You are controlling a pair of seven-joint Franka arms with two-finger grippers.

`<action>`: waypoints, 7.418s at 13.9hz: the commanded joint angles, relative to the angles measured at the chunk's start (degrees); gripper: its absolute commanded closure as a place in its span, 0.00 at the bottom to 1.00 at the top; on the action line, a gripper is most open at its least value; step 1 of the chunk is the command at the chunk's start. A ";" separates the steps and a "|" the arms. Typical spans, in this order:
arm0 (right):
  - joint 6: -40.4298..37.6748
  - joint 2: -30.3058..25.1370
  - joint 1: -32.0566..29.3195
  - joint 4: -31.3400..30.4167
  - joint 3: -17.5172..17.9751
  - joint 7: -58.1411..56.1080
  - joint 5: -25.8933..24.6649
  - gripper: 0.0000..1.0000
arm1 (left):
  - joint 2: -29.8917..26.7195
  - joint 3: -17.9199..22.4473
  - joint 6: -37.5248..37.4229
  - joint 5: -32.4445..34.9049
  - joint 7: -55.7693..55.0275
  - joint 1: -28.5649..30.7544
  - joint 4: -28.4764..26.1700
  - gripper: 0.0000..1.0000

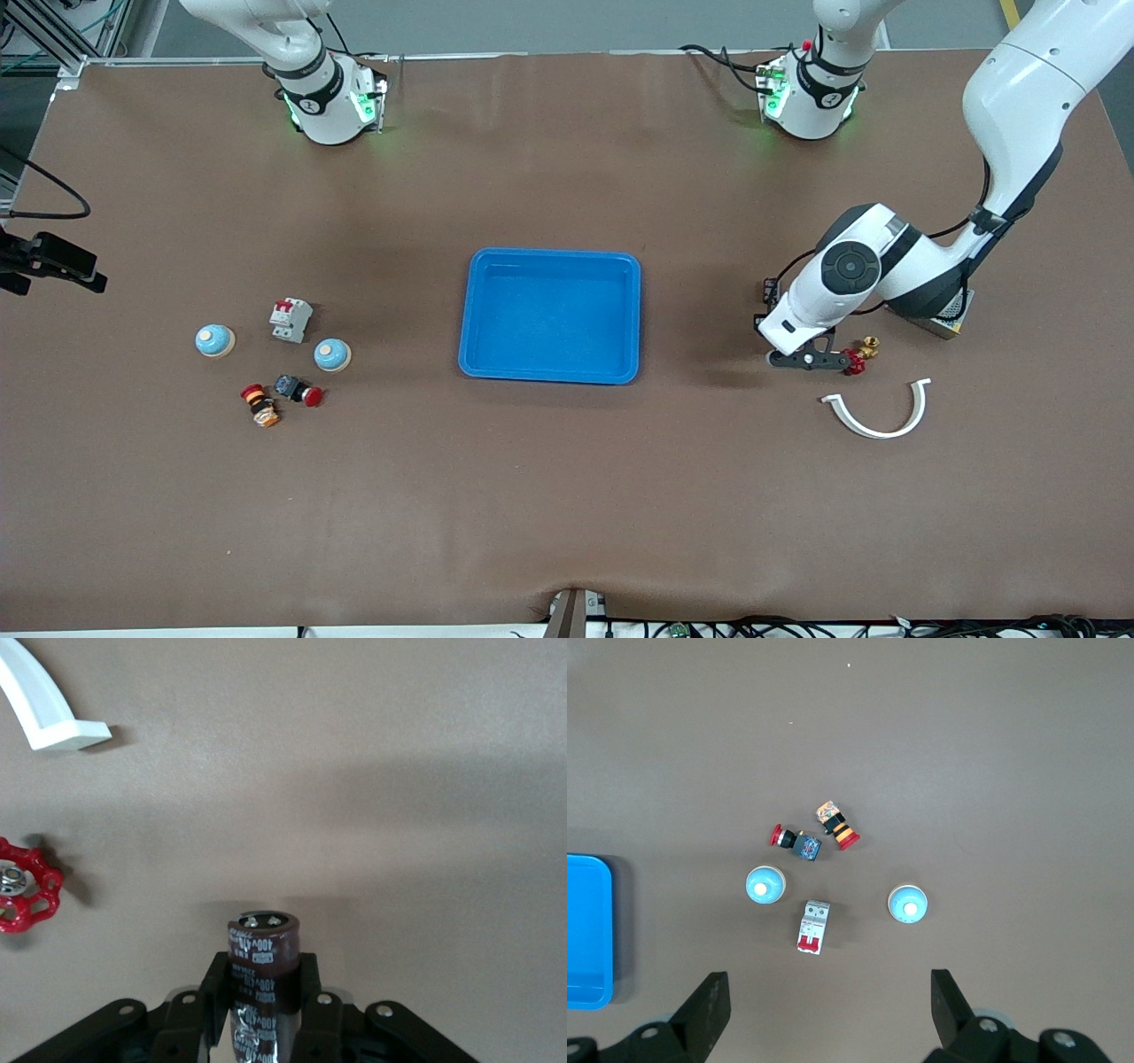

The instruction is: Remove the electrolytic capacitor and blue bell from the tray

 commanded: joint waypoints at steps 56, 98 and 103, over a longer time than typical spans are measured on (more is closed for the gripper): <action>5.94 2.70 -7.90 5.97 9.13 10.25 0.29 0.00 | 2.11 1.95 -12.64 -3.03 -4.41 -4.02 12.70 0.00; 0.94 2.44 -6.85 4.12 9.31 10.78 -4.72 0.00 | -28.74 52.20 -37.72 -44.90 35.61 -35.47 35.14 0.00; 1.46 2.44 -7.37 4.30 9.22 11.13 -0.34 0.00 | -32.08 56.26 -41.05 -44.90 42.19 -38.91 35.05 0.00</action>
